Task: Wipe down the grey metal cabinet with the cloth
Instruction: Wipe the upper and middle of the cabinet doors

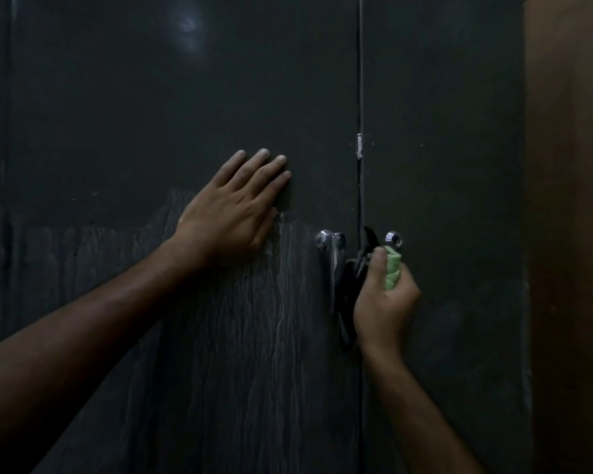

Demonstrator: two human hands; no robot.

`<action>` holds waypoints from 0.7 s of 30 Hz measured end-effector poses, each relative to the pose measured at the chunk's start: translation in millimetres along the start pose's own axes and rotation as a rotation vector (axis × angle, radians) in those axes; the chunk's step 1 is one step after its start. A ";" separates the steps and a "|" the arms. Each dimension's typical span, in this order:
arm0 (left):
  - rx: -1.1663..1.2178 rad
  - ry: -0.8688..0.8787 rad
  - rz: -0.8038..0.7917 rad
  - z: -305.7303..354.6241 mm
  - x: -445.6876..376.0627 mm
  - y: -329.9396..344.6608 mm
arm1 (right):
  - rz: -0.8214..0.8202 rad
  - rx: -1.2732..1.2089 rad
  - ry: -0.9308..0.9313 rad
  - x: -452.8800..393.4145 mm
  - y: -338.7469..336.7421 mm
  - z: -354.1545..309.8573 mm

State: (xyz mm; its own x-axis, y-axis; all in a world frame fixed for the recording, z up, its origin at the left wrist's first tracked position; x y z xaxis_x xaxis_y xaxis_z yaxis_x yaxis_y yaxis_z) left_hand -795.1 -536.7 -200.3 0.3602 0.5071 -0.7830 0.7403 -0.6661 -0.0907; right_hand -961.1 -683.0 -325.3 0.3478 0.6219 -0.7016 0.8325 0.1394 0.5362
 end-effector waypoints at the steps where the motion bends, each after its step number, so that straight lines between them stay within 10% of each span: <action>1: -0.004 0.002 -0.001 0.3 0.1 1.0 | -0.012 -0.006 -0.021 -6.6 -2.6 -2.4; 7: -0.015 -0.001 -0.003 0.6 -0.5 4.0 | -0.352 0.234 -0.258 -50.5 19.0 -38.4; 13: 0.010 0.009 -0.011 -0.6 0.0 5.1 | -0.793 0.994 -0.973 -36.7 38.7 -50.2; 21: 0.100 0.002 -0.065 -3.1 2.4 -1.5 | -0.903 0.583 -1.268 -34.3 2.8 -44.5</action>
State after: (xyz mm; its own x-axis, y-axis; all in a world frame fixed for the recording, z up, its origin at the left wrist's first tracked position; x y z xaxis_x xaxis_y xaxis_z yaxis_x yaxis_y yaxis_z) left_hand -793.6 -532.8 -200.1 0.3150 0.5519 -0.7721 0.7019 -0.6831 -0.2019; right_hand -990.0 -669.6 -278.8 -0.4407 -0.5144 -0.7357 0.8848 -0.3873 -0.2592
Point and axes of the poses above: each hand's wrist, its own x-axis away from the middle knuckle, its own y-axis out of the palm, z = x × y, the point moved 1 cm from there along -x, towards the middle knuckle, and after that the axes turned 9 degrees about -x, right-handed, at the moved point
